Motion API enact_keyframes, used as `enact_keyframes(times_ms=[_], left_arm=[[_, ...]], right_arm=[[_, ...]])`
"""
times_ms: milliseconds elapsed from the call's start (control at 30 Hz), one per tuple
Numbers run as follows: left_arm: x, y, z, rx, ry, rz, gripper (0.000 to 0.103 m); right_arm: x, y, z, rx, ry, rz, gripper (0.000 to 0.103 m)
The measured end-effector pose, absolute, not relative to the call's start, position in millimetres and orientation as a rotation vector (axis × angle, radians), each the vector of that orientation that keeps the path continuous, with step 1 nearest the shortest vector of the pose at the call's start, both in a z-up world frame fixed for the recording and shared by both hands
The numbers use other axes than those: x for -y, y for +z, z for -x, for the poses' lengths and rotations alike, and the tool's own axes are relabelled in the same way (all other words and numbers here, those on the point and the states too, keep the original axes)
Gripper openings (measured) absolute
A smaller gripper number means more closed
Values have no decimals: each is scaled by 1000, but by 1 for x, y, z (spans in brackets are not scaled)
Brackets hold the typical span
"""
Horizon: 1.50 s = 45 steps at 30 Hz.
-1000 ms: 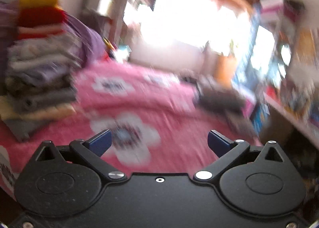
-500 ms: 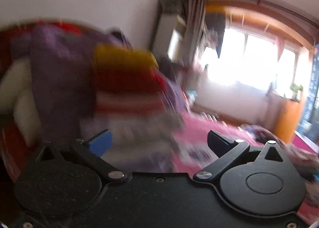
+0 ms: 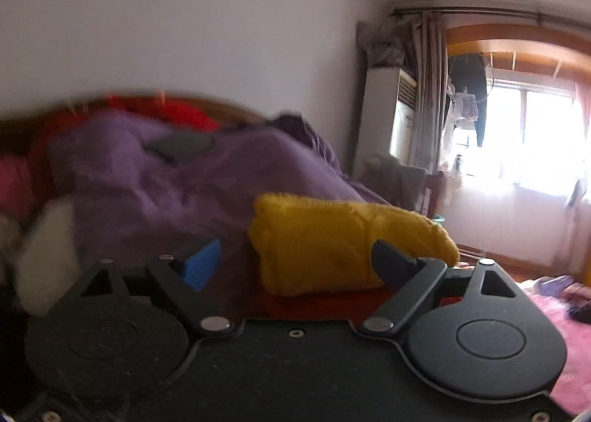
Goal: Fold clothes
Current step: 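Turn both tools toward the yellow sweater on the pile and reach for it, then grasp the yellow sweater with the left tool while the right tool grasps it too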
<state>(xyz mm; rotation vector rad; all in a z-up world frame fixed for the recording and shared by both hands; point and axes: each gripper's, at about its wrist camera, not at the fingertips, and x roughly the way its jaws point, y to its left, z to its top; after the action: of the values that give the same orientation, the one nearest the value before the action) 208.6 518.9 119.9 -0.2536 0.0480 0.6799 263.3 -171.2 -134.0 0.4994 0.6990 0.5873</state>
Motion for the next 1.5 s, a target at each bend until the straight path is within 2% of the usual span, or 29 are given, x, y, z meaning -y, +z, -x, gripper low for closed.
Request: enact_keyframes(times_ms=[33, 67, 200, 233, 267, 467, 600, 733, 800, 900, 967, 1033, 1100, 1200, 1400, 1500], left_arm=[[-528, 120, -212, -57, 659, 294, 73], [-532, 120, -215, -77, 636, 317, 56], [-528, 133, -226, -132, 602, 281, 31], [-521, 139, -227, -139, 611, 240, 16], [-512, 145, -228, -143, 619, 189, 12], [-435, 195, -234, -124, 507, -102, 5], [-352, 240, -225, -31, 371, -269, 2], [-259, 262, -210, 21, 224, -457, 1], [-221, 271, -194, 57, 152, -461, 1], [-164, 258, -186, 33, 73, -610, 1], [-137, 251, -176, 23, -18, -544, 0], [-93, 224, -176, -13, -57, -728, 1], [-77, 226, -171, -26, -160, -569, 1], [-23, 195, -174, -75, -223, -706, 1], [-2, 201, -170, -38, -252, -366, 0], [22, 179, -166, -96, -232, -426, 0]], right_arm=[[171, -135, -263, -700, 598, -504, 103], [171, -136, -262, -701, 609, -508, 103], [170, -135, -259, -700, 598, -505, 103], [171, -135, -258, -701, 596, -508, 103], [171, -134, -258, -701, 594, -511, 103], [174, -132, -255, -703, 580, -530, 103], [177, -130, -253, -699, 568, -535, 103], [185, -123, -246, -654, 536, -499, 103], [193, -120, -241, -634, 516, -496, 103], [209, -112, -233, -592, 459, -473, 103], [223, -110, -227, -562, 432, -477, 103], [237, -110, -222, -534, 407, -485, 103], [251, -109, -216, -505, 383, -493, 103], [272, -109, -208, -461, 346, -505, 103], [314, -107, -191, -374, 273, -528, 103], [335, -106, -183, -331, 236, -539, 103]])
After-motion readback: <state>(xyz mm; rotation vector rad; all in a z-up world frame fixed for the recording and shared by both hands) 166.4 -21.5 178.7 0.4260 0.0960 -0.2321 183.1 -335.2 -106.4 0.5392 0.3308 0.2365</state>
